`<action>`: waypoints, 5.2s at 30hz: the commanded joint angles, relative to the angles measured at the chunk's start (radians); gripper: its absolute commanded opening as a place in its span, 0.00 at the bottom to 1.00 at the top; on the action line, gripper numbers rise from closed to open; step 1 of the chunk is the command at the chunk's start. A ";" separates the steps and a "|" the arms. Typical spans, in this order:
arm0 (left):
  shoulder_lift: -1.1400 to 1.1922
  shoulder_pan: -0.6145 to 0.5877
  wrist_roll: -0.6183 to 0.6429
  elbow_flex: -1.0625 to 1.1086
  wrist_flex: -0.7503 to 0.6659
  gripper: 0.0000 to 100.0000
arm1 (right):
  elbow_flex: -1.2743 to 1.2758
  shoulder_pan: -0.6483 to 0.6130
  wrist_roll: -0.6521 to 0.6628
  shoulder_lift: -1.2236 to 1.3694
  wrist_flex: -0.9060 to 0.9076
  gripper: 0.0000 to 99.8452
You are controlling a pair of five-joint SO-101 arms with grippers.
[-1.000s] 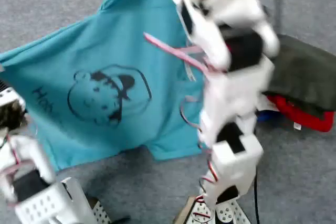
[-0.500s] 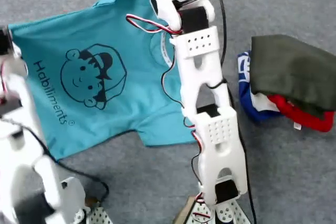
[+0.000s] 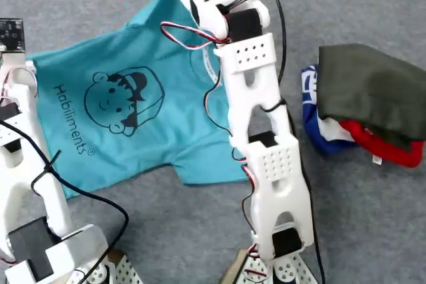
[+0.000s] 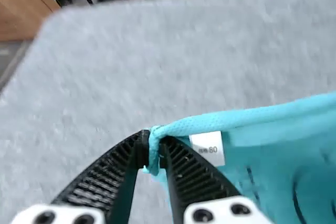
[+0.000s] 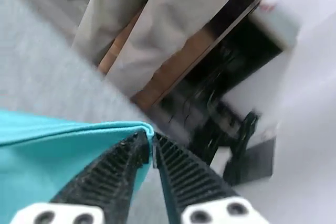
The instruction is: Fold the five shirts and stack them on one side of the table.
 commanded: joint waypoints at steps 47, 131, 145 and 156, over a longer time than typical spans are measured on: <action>-0.613 -0.014 -0.155 0.589 0.396 0.02 | 0.921 -0.010 0.160 -0.700 0.514 0.00; 0.038 -0.029 0.017 0.123 0.414 0.02 | 0.969 0.038 0.051 -0.231 0.041 0.00; 0.242 -0.034 0.063 0.124 0.175 0.02 | 0.101 0.105 0.029 0.424 0.175 0.00; 0.246 -0.031 0.002 0.123 0.183 0.02 | -0.229 0.101 0.114 0.527 0.270 0.01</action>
